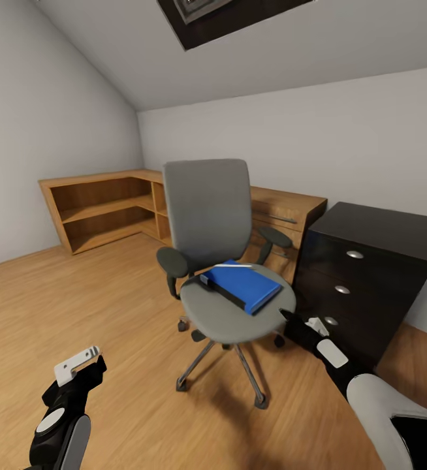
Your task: In the bedroom, organize the workspace by keeping the computer under the desk, ensuring the monitor is on the desk, placing the keyboard on the desk next to the monitor, placing the mouse on the desk next to the keyboard, moving the folder from the swivel chair onto the desk next to the mouse, stacking the notebook on top of the folder with the pen on top of the notebook, and positioning the swivel chair next to the desk.
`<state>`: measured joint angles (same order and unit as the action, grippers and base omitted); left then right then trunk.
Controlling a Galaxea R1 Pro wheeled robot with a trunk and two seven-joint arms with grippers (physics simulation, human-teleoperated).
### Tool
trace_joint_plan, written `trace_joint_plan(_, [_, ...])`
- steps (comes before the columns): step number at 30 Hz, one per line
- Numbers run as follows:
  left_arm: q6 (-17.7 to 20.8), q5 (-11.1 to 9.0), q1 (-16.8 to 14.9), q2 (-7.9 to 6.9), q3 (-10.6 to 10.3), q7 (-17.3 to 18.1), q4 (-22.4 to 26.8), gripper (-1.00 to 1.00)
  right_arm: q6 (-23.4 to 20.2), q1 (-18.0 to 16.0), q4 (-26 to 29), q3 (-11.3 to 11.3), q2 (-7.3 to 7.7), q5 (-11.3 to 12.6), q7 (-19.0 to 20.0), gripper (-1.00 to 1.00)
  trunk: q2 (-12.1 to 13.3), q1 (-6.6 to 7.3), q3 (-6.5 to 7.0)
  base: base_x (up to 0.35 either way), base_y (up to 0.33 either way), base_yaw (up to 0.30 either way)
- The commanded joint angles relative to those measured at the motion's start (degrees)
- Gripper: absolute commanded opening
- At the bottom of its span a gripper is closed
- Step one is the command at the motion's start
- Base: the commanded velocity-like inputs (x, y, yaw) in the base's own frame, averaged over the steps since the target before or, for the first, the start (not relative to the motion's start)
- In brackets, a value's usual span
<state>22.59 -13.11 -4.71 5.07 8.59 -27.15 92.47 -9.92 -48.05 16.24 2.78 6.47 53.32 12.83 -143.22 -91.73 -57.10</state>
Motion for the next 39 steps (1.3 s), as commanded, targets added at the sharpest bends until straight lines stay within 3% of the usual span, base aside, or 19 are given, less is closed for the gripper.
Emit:
trace_joint_plan(1, [0.17,-0.52,-0.03,0.03,0.03,-0.28,0.08,1.00,-0.37,-0.02,0.01,0.29,0.01,0.24,0.16,1.00,-0.03,0.04,-0.05,-0.306,0.000,0.000])
trace_joint_plan(12, [0.17,-0.52,-0.03,0.03,0.03,-0.28,0.08,1.00,-0.29,-0.02,0.17,0.15,-0.08,0.21,0.17,1.00,-0.03,0.04,-0.05,-0.260,0.000,0.000])
trace_joint_plan(25, [0.17,-0.52,-0.03,0.03,0.03,-0.28,0.07,1.00,-0.37,-0.02,-0.23,-0.16,-0.52,0.32,0.20,1.00,-0.03,0.04,-0.18,-0.011,0.000,0.121])
trace_joint_plan(33, [0.17,-0.52,-0.03,0.03,0.03,-0.28,0.07,1.00,-0.35,-0.02,-0.34,0.02,-2.21,0.23,0.18,1.00,-0.03,0.04,-0.41,0.000,0.000,0.195])
trace_joint_plan(39, [0.15,-0.52,-0.03,0.03,0.03,-0.28,0.09,1.00,-0.36,-0.02,-0.34,0.11,-2.47,0.21,0.18,1.00,-0.03,0.04,-0.45,0.033,0.000,0.036])
